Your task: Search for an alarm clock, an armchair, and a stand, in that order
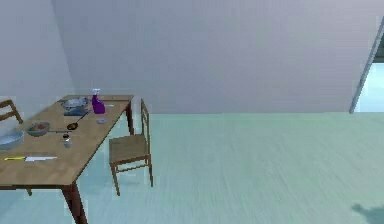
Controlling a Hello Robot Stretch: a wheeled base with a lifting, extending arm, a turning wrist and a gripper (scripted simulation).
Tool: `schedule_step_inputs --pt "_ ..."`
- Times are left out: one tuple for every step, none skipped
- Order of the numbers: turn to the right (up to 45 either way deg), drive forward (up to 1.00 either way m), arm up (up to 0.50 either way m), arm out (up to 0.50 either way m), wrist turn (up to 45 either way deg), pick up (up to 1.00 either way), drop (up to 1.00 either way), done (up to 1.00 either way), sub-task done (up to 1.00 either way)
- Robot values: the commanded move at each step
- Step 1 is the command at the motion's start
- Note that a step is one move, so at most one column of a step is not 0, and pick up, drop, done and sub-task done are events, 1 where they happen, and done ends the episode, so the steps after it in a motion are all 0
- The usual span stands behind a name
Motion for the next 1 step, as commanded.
schedule_step_inputs --pt "0.0 0.05 0.0 0.0 0.0 0.0 0.0 0.0 0.0"
